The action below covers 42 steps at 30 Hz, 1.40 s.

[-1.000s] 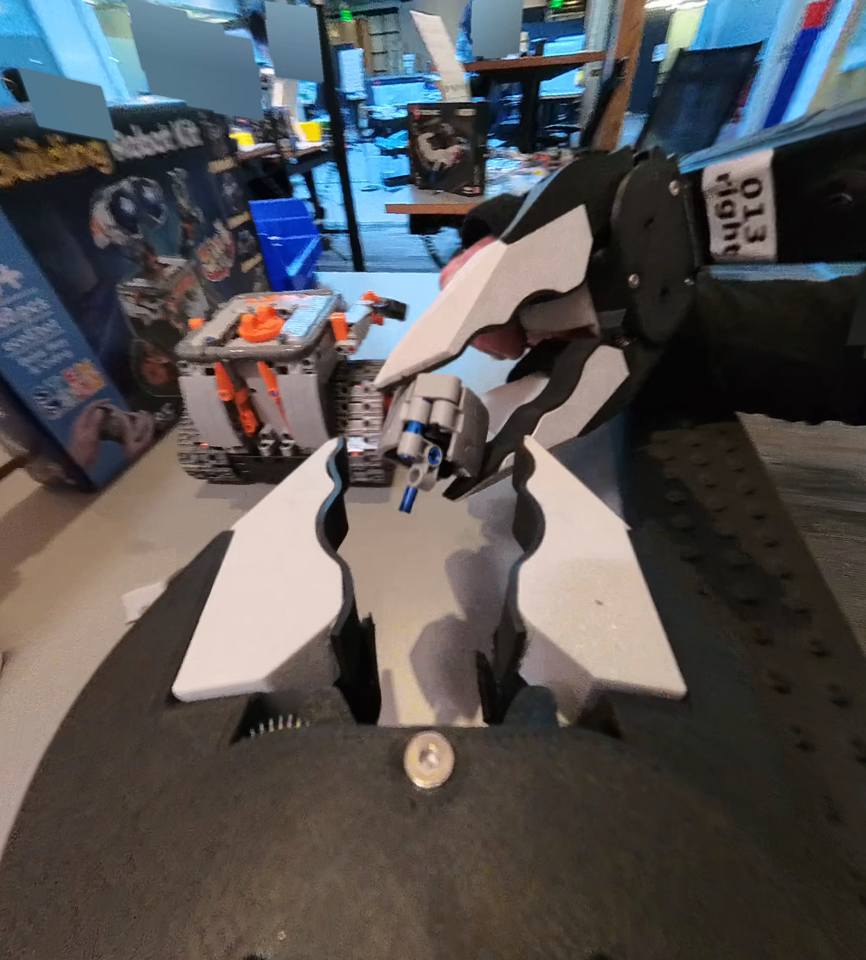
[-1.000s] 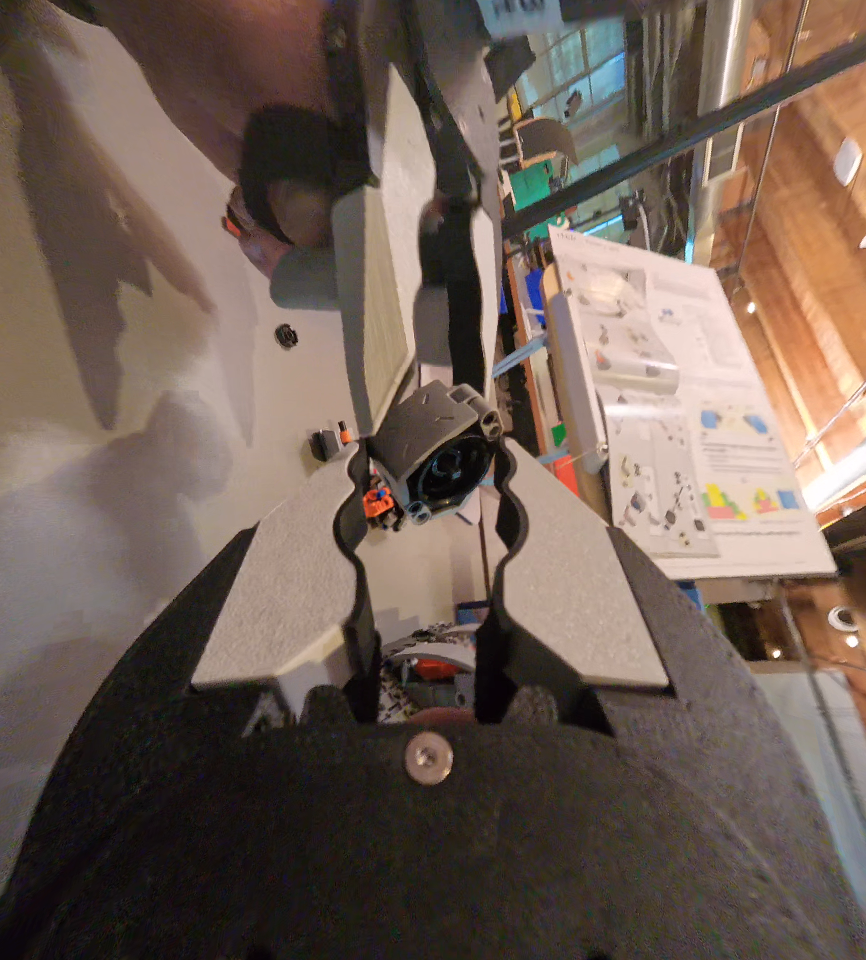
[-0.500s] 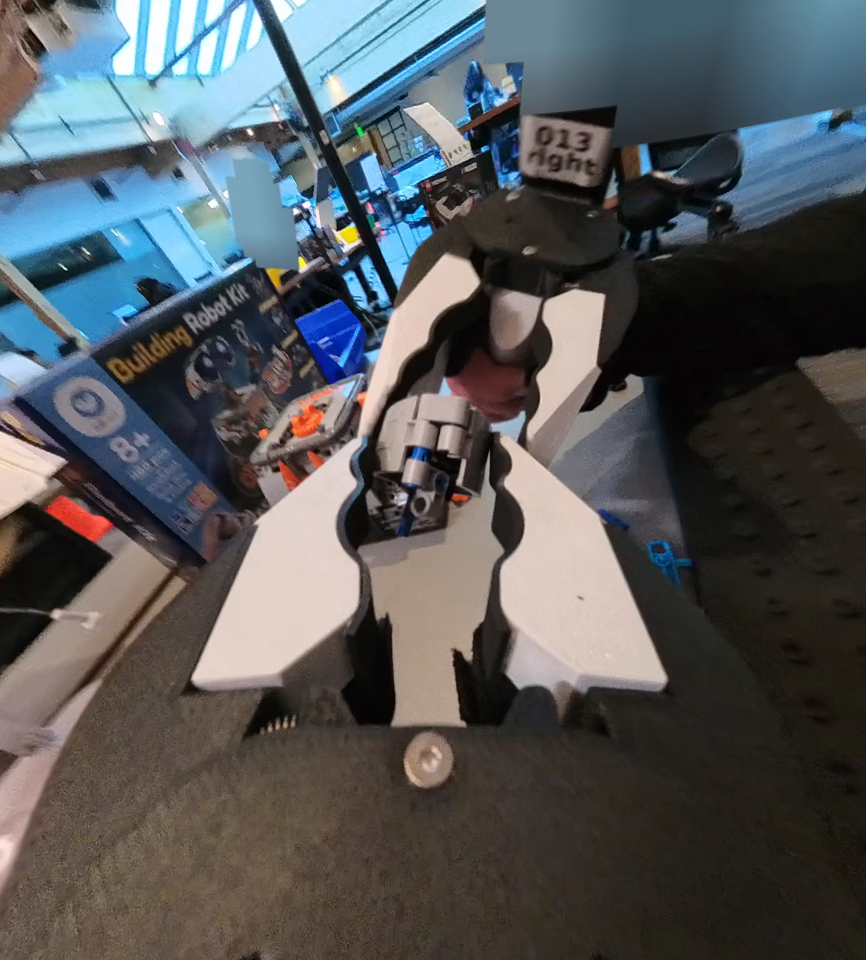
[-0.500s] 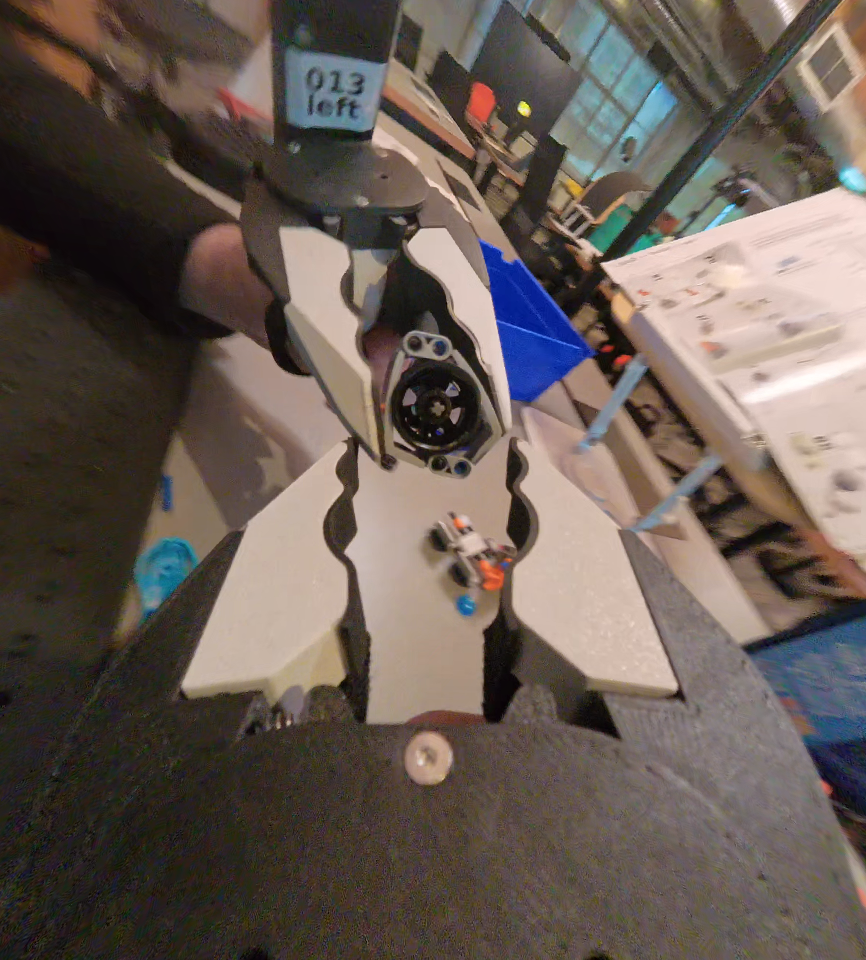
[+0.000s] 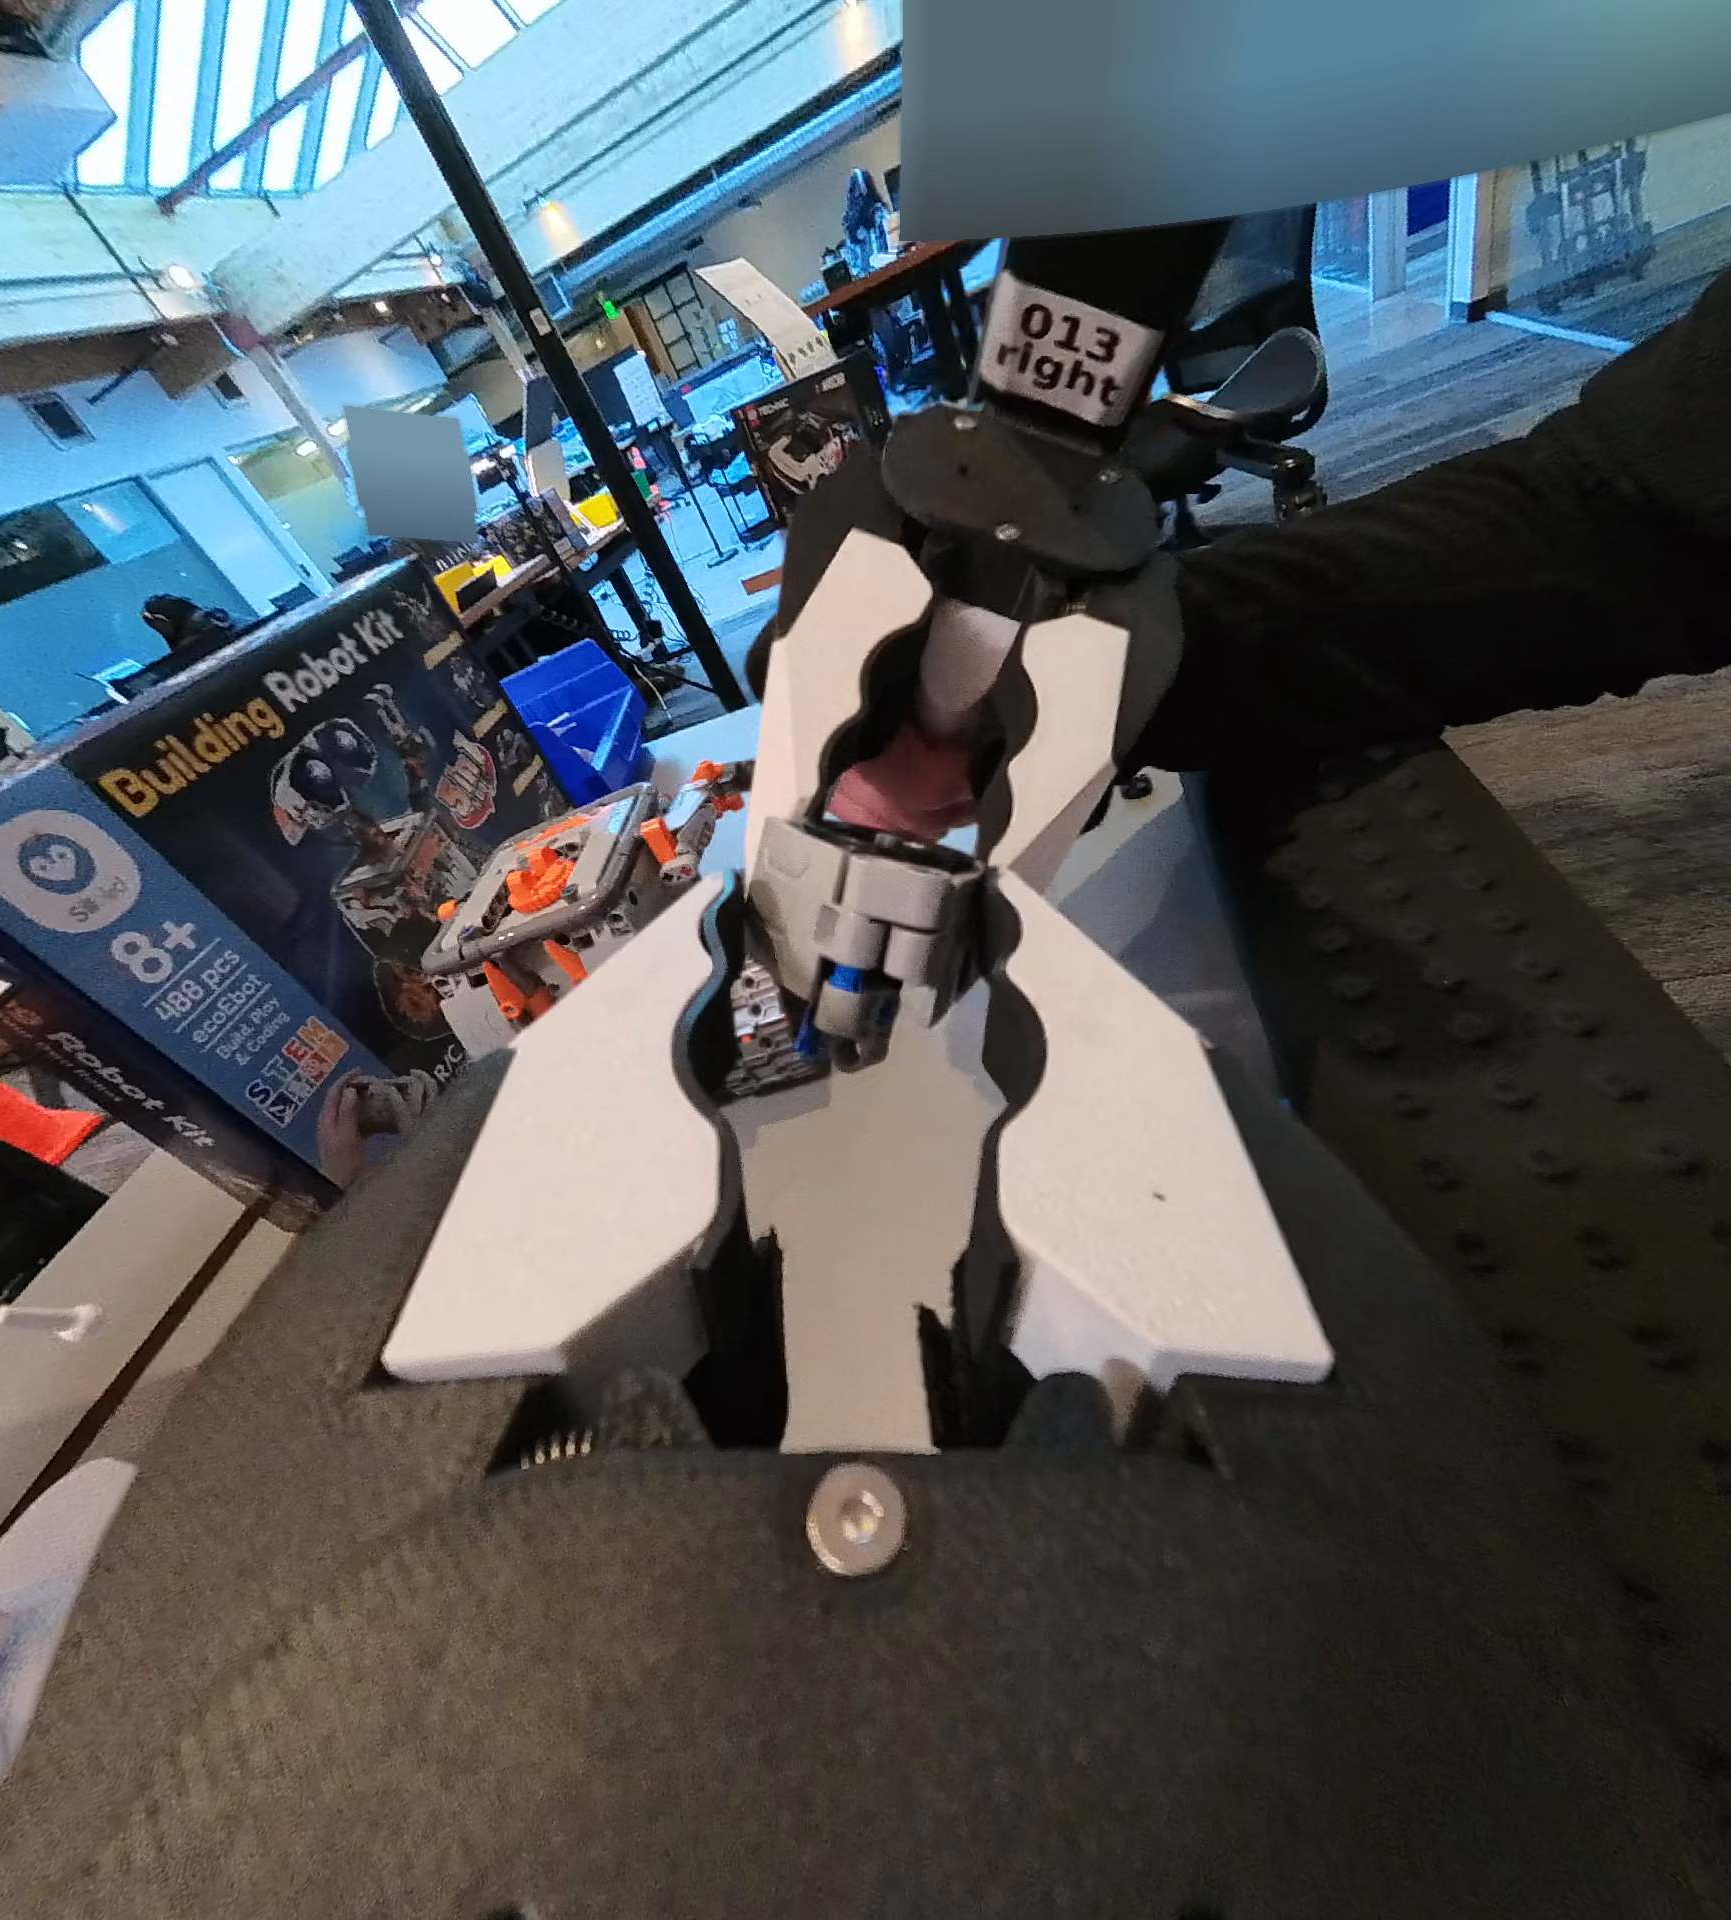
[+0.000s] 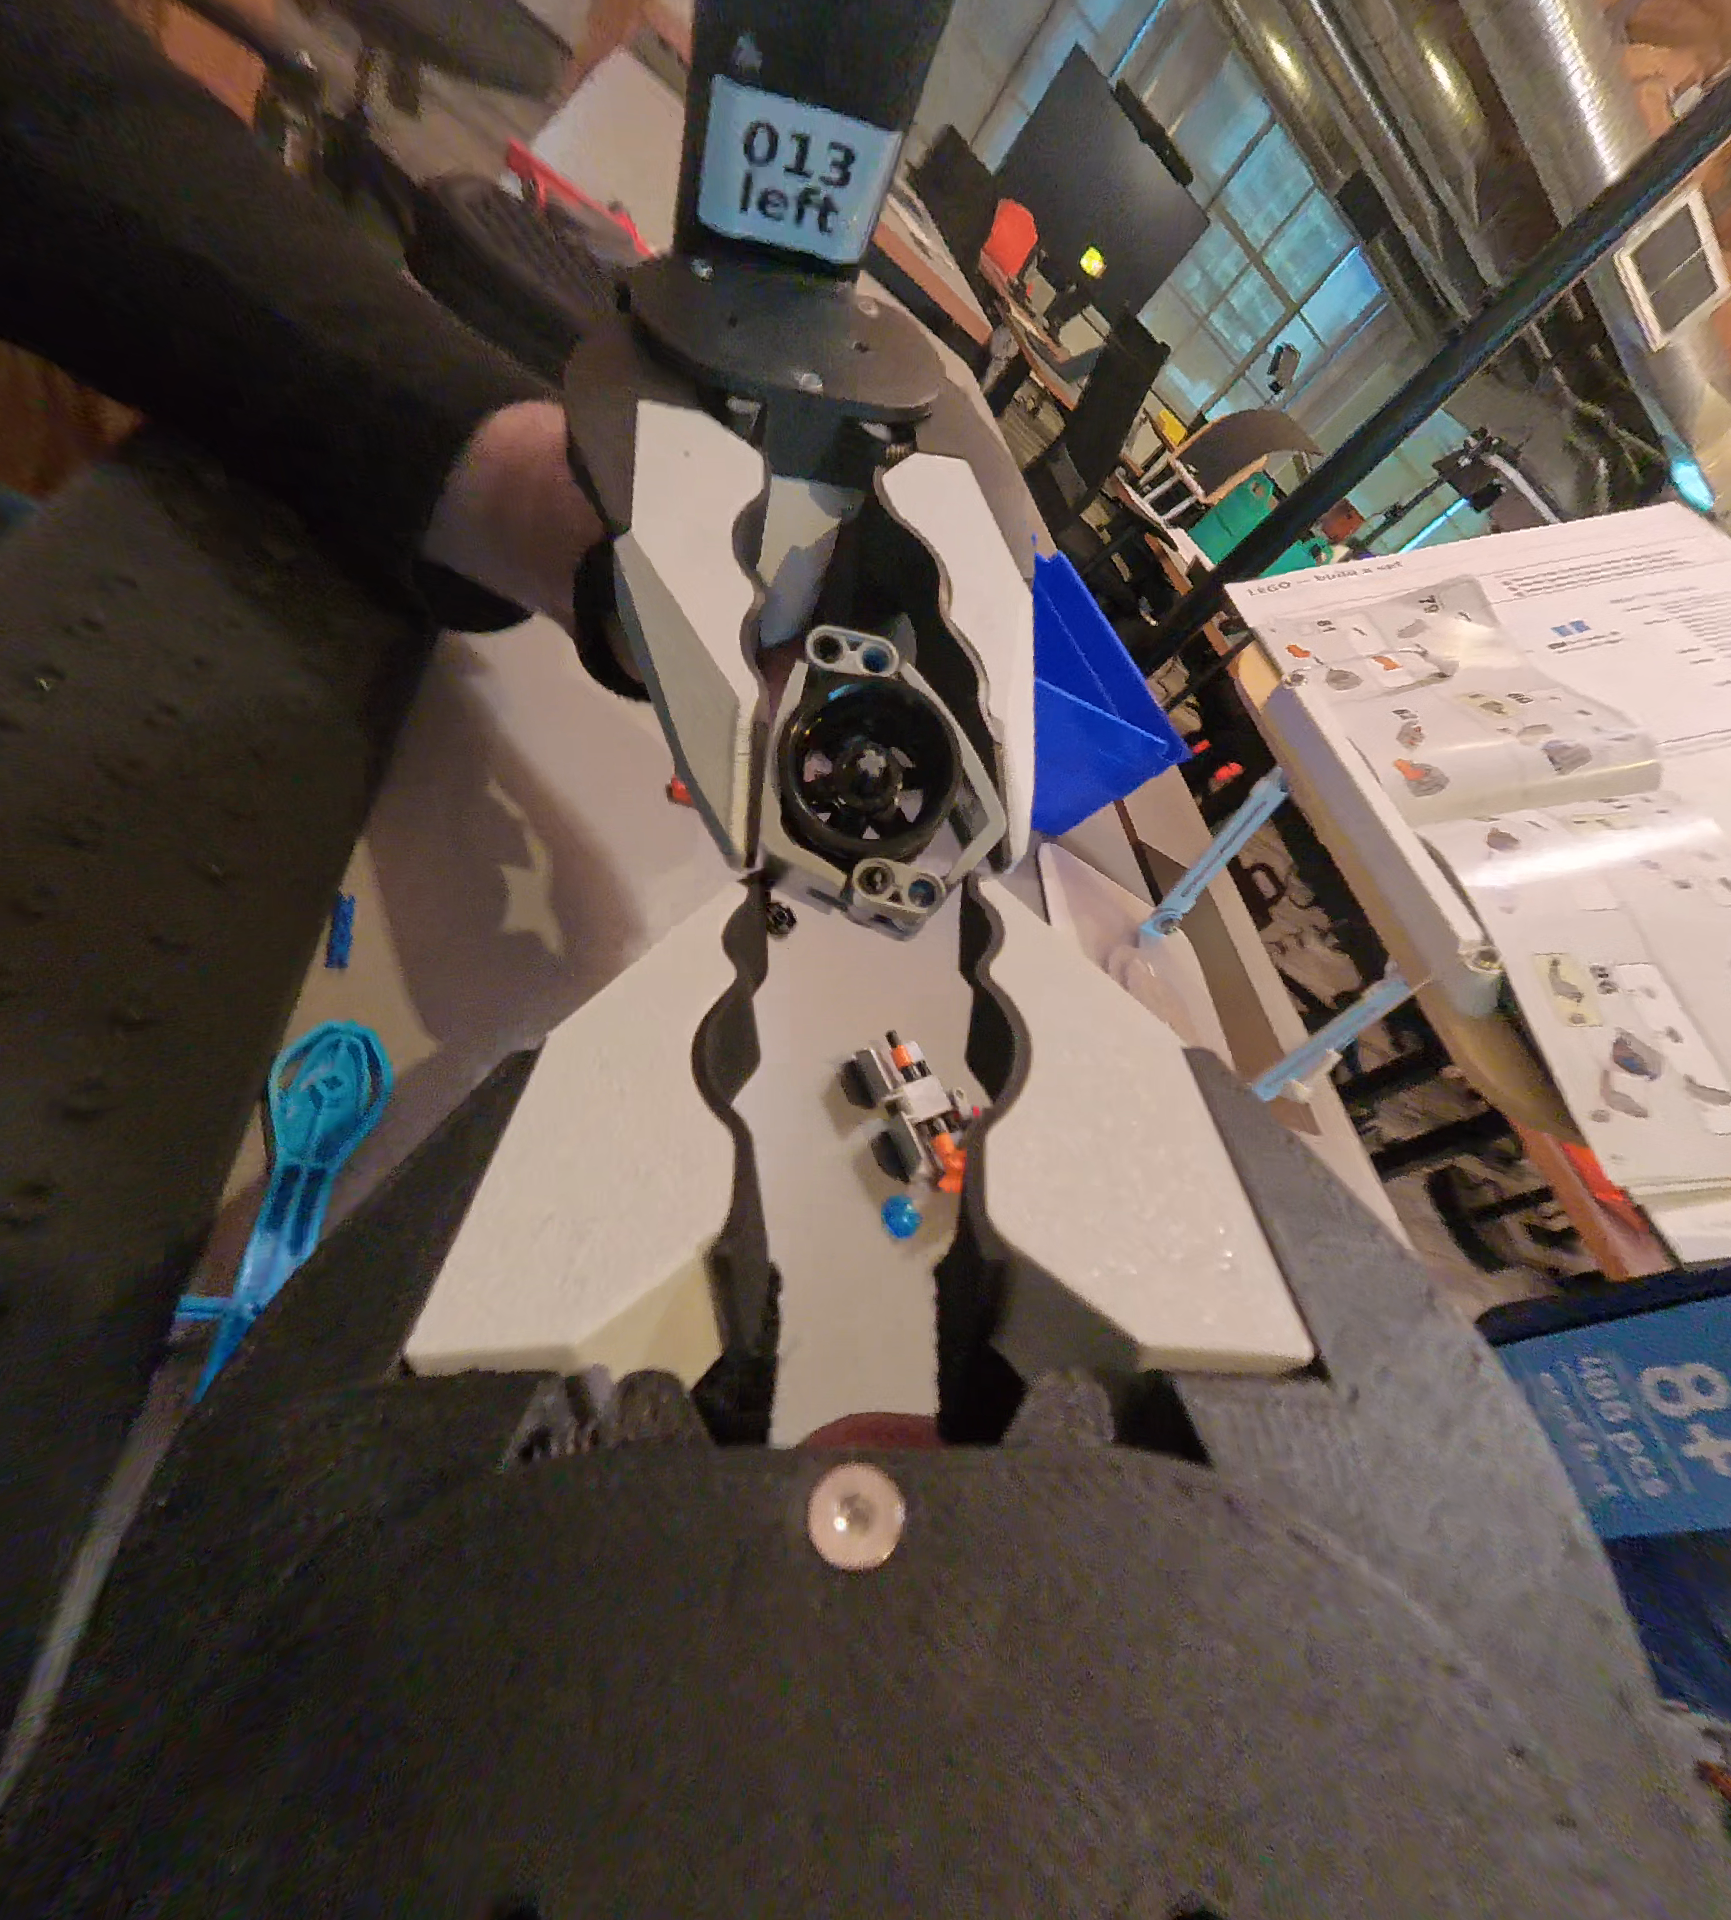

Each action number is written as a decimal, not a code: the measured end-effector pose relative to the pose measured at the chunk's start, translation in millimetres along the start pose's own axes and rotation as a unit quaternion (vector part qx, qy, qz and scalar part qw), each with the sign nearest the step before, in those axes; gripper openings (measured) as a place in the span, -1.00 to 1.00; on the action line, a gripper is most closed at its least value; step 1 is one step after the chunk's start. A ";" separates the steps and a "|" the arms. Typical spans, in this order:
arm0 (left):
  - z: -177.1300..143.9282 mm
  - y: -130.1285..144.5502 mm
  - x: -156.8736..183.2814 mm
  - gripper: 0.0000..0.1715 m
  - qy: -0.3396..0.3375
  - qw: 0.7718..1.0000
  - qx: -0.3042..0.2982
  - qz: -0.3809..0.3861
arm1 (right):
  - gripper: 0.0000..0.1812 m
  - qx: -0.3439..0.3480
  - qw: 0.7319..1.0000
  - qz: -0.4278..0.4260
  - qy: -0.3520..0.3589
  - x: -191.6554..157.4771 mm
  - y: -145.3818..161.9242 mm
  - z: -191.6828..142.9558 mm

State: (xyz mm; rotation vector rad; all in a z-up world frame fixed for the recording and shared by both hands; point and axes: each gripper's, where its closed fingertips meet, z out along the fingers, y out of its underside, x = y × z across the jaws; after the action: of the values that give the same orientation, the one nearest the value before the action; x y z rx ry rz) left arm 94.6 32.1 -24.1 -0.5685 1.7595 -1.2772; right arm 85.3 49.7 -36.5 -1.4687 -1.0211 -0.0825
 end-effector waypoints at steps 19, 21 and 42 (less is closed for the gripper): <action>-1.6 9.4 9.6 -0.50 0.013 0.997 -0.028 0.066 | -0.64 -0.060 0.994 -0.088 0.009 -9.7 3.9 0.3; -1.6 10.5 10.7 -0.50 0.015 0.997 -0.029 0.069 | -0.64 -0.067 0.993 -0.093 0.008 -11.3 4.4 0.6; 0.5 16.3 13.9 -0.51 0.003 0.995 -0.041 0.087 | -0.67 -0.107 0.988 -0.108 0.010 -15.4 8.5 1.7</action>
State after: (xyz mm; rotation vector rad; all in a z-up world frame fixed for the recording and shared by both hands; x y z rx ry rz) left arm 89.7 27.3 -44.4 -0.4467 1.8303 -1.0902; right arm 80.4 44.5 -52.7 -1.5415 -1.1799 -0.3725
